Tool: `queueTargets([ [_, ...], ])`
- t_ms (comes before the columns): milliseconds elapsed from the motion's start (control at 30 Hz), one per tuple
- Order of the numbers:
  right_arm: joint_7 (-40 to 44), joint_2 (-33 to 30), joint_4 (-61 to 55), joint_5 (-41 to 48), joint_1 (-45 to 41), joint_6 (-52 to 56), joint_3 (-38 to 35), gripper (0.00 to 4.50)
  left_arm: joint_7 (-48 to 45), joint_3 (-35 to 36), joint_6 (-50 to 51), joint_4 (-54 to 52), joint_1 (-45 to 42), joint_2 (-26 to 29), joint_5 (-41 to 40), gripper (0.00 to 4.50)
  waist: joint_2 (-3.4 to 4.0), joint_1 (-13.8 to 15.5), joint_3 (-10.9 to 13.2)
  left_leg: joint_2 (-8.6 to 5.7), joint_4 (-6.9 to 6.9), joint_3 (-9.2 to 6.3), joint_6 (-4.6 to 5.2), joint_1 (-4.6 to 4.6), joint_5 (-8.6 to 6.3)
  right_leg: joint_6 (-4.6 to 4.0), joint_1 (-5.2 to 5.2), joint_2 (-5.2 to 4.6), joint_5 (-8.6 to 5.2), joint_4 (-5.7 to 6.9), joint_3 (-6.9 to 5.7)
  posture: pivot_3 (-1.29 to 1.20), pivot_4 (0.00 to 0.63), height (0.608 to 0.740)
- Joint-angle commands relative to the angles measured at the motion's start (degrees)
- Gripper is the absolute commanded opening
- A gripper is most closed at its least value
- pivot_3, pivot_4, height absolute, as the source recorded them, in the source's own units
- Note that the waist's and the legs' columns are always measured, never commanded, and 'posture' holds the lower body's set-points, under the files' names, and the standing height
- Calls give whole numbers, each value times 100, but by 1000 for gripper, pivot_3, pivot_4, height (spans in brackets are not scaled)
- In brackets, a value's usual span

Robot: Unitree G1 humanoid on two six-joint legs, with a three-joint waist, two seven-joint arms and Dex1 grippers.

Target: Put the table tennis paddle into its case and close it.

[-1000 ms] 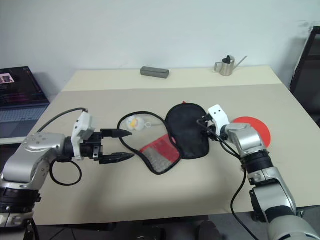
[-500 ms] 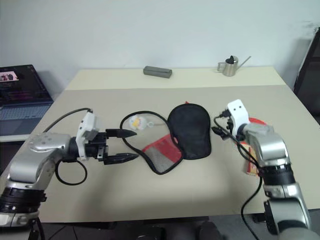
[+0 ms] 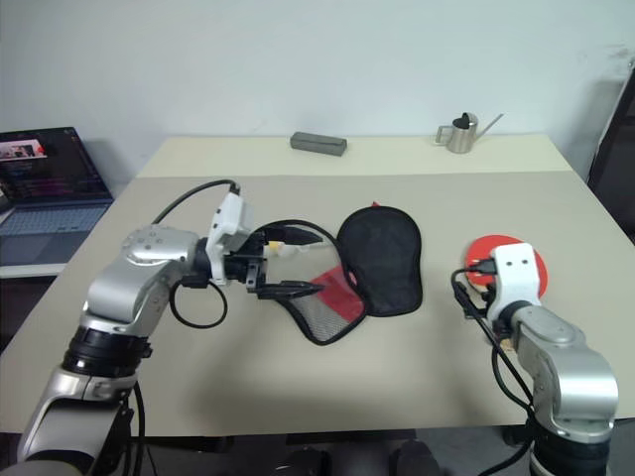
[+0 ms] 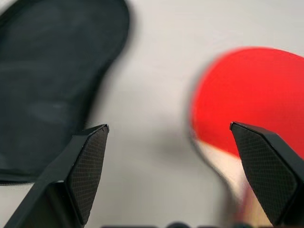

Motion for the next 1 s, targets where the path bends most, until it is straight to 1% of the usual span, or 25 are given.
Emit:
queueTargets([
  [33,-348,123,-224,-188,220,-137,-449,4475,-184,-71,-234,186,-274,-120,74,4500,0,2,0,0,0,-1,0,0,0,0,0,0,0,1,-1,0,150,740],
  [167,-480,185,-40,-243,434,-343,-579,4475,-331,-167,-400,417,-400,-238,179,4500,0,-19,0,0,0,1,1,2,1,0,0,1,0,2,0,0,150,740],
  [333,-589,331,415,-252,418,-652,-481,4475,-399,-179,-454,494,-433,-304,225,4500,0,-47,0,0,0,0,1,3,1,0,2,4,0,4,0,0,150,740],
  [500,-627,442,636,-185,265,-717,-365,4475,-415,-140,-440,452,-345,-256,238,4500,0,-55,0,2,1,0,1,3,1,0,2,4,0,4,2,0,150,740],
  [800,-804,572,1081,-276,408,-961,-164,4475,-340,-89,-413,334,-220,-209,217,4500,-3,-62,-3,2,1,-1,1,5,1,0,4,4,0,4,0,0,150,740],
  [1000,-855,561,1299,-305,456,-1142,-80,4475,-329,-72,-406,314,-175,-179,215,4500,-9,-61,-6,2,2,-8,2,41,0,1,54,4,0,-7,-8,0,150,740],
])
